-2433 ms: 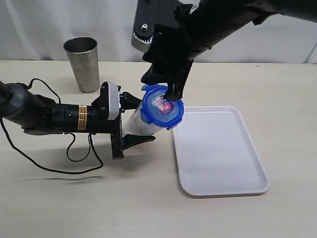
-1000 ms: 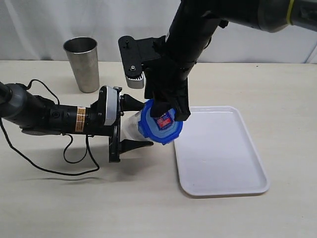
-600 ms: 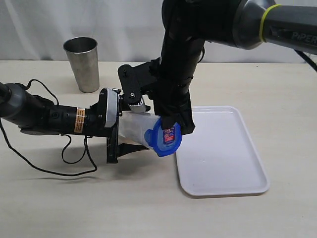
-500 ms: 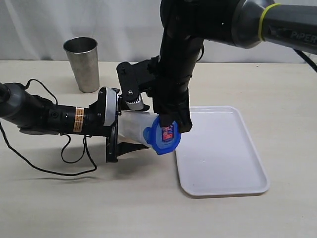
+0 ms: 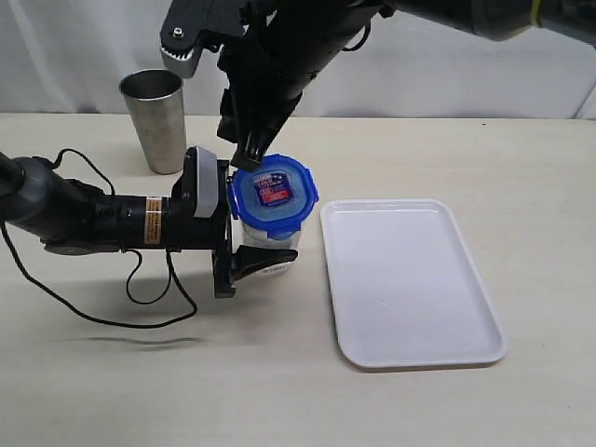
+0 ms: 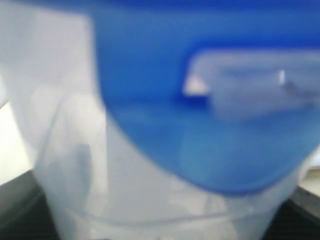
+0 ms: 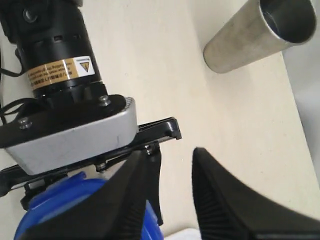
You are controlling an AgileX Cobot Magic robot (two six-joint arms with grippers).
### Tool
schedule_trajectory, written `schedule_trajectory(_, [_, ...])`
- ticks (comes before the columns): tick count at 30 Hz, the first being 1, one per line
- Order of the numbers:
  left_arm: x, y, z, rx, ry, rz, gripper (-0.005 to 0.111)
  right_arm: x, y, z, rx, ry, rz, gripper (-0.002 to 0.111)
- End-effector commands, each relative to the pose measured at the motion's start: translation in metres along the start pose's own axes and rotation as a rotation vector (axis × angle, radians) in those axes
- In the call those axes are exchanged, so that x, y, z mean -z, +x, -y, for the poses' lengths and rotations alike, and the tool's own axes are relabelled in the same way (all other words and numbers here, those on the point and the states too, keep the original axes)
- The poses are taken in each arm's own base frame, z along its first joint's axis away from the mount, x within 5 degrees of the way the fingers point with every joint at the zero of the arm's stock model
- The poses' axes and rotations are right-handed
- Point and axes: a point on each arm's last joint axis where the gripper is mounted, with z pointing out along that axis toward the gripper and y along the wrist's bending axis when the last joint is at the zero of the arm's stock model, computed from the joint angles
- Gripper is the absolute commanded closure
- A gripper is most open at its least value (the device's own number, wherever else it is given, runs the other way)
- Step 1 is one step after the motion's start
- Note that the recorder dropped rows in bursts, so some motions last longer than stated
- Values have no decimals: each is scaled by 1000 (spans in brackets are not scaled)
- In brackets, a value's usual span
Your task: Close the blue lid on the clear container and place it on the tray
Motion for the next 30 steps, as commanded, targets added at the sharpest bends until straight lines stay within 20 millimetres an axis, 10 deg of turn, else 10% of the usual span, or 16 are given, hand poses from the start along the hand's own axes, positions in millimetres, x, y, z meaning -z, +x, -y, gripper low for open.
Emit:
schedule_trajectory(1, [0, -6, -2, 49, -17, 40, 107, 12, 16, 22, -185, 69, -11, 78])
schedule_trajectory(16, [2, -8, -19, 448, -186, 108, 107, 82, 74, 69, -642, 126, 232, 103])
schedule_trajectory(24, [1, -38, -25, 539, -183, 169, 107, 138, 122, 7, -728, 593, 493, 104])
schedule_trajectory(30, [-39, -90, -24, 302, -326, -264, 107, 173, 174, -66, -813, 847, 641, 104])
